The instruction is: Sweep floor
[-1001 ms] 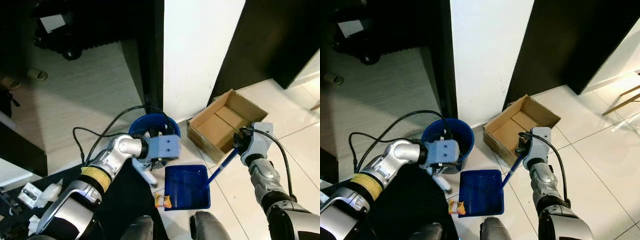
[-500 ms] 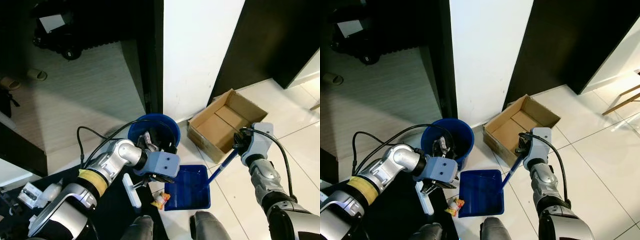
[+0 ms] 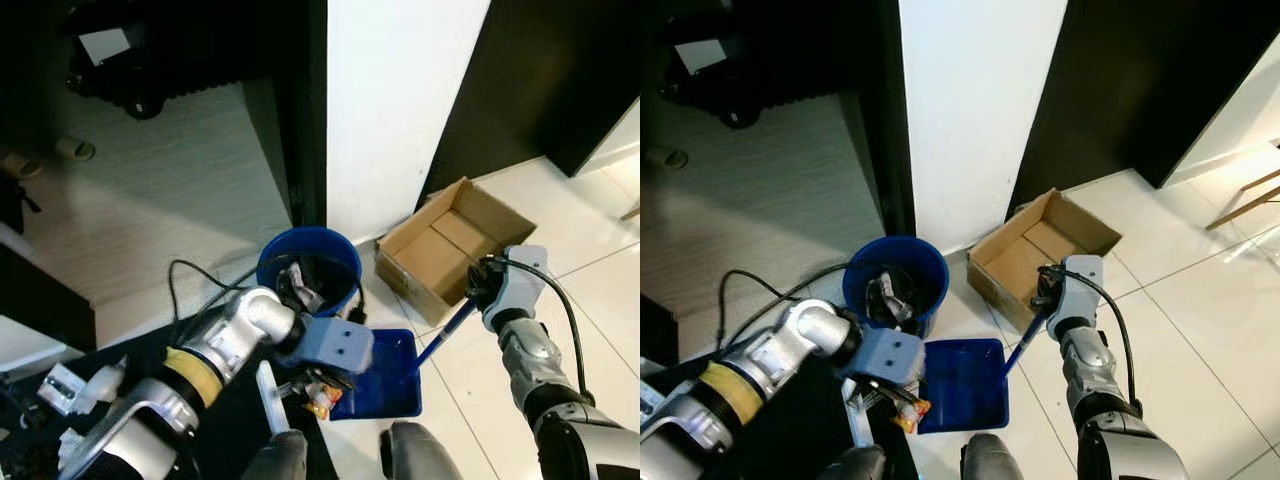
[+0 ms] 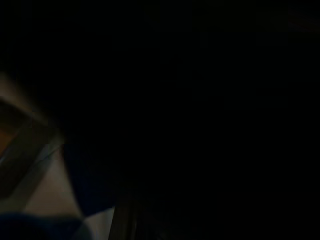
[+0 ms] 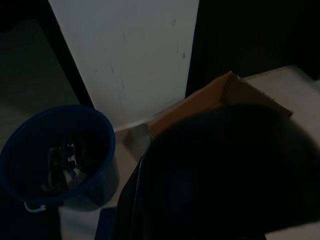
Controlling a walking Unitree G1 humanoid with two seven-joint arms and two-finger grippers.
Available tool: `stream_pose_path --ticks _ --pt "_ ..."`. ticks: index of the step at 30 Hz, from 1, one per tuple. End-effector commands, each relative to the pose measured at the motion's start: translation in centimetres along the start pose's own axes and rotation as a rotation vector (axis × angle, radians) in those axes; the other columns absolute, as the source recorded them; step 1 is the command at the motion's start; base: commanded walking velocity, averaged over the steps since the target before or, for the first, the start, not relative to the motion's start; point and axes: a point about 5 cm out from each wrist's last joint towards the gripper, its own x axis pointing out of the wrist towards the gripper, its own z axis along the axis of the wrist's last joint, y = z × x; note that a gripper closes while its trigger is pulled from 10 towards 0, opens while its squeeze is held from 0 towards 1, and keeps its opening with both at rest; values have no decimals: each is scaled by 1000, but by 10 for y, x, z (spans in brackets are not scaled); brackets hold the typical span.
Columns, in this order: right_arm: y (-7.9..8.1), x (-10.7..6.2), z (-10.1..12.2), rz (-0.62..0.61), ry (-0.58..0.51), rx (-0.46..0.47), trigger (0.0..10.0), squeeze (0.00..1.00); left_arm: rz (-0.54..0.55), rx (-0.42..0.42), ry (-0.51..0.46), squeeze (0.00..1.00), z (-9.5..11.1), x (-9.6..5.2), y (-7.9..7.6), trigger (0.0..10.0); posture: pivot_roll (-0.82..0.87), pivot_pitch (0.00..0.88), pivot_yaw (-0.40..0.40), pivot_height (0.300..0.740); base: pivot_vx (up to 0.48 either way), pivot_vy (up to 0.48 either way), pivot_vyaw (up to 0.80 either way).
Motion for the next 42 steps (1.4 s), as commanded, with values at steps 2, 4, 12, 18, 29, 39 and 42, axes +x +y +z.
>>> stream_pose_path --ticks 2,4,12,18,29,39,42 --pt "4 -11 -23 18 100 9 0 0 -4 9 -47 0 10 8 1 10000 12 136 -22 740 0 0 0" --pt "4 -11 -24 18 100 9 0 0 24 9 -77 0 14 11 3 10000 12 140 -21 740 0 0 0" --pt "7 -11 -25 19 98 14 0 0 260 75 -226 0 37 23 30 10000 9 139 -12 740 0 0 0" --pt "8 -11 -25 18 96 20 0 0 349 131 -317 0 61 24 43 10000 9 136 -9 740 0 0 0" --pt "4 -13 -26 7 95 20 0 0 330 149 -339 0 69 -19 40 10000 7 119 -6 740 0 0 0" --pt "3 -12 -25 0 98 26 0 0 343 -28 -144 0 21 -78 -1 10000 36 95 -18 740 0 0 0" --pt "4 -11 -24 2 98 26 0 0 354 -71 -95 0 9 -88 -15 10000 41 89 -22 740 0 0 0"
